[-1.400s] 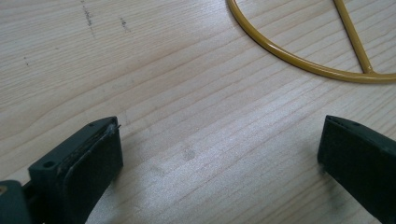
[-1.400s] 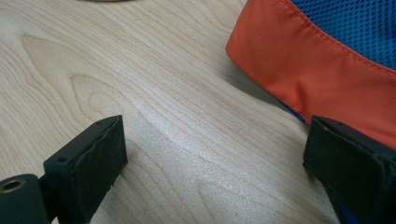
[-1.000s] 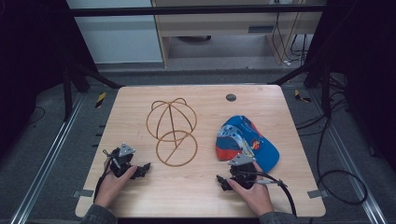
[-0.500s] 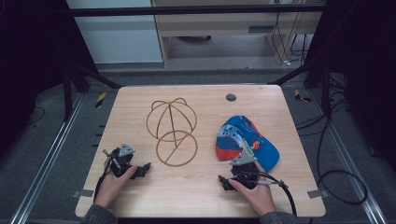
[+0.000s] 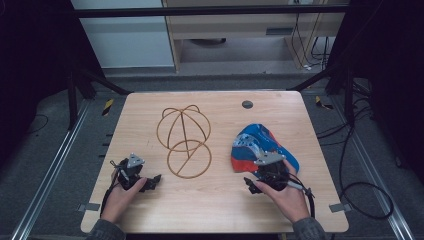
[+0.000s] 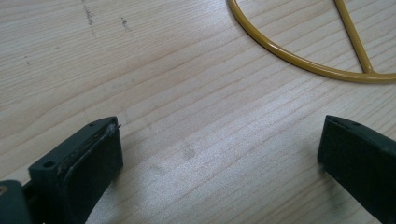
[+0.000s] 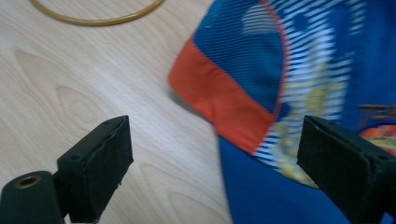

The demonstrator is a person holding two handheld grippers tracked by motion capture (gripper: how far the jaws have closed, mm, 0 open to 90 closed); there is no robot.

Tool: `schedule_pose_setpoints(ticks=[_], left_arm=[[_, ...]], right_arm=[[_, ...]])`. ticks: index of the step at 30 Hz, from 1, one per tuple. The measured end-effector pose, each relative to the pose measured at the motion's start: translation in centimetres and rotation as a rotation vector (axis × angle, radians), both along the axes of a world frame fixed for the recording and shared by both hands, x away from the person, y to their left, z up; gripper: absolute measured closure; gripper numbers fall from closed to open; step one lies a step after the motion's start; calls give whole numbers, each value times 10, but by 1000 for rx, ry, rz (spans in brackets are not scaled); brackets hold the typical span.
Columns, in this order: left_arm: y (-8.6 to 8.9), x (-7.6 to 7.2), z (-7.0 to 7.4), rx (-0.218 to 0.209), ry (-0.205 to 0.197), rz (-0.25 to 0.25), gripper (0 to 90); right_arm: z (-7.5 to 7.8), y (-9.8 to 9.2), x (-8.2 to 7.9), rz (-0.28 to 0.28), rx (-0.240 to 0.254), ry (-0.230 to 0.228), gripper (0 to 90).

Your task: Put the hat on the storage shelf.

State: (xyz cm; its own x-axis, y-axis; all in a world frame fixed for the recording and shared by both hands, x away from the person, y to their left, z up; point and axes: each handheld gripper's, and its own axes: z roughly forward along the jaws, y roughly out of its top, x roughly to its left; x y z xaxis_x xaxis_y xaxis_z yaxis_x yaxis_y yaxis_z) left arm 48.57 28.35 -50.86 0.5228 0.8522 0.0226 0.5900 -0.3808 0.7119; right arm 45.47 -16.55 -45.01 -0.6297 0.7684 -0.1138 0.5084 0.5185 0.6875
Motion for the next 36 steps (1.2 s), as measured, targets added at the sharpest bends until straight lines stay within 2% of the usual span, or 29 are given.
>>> schedule_pose_setpoints(ticks=[6,9,11,12,15,17,24,27,29,33,36], left_arm=[[0,0,0,0,0,0,0],[0,0,0,0,0,0,0],[0,0,0,0,0,0,0],[0,0,0,0,0,0,0],[0,0,0,0,0,0,0],[0,0,0,0,0,0,0],[0,-1,0,-1,0,0,0],[0,-1,0,-1,0,0,0],[0,-1,0,0,0,0,0],[0,0,0,-1,0,-1,0],[0,-1,0,-7,0,3,0]], right_arm=[[22,-14,17,-27,-16,43,122],[34,-20,27,-30,-48,73,133],[39,-22,30,-34,-47,71,142],[48,-26,37,-36,-57,81,159],[58,-29,47,-37,-81,86,181],[62,-29,51,-41,-82,88,192],[84,-32,79,-37,-69,149,185],[89,-34,88,-47,-81,162,190],[92,-33,91,-48,-83,159,239],[95,-30,96,-45,-97,151,274],[95,-26,104,-36,-101,142,349]])
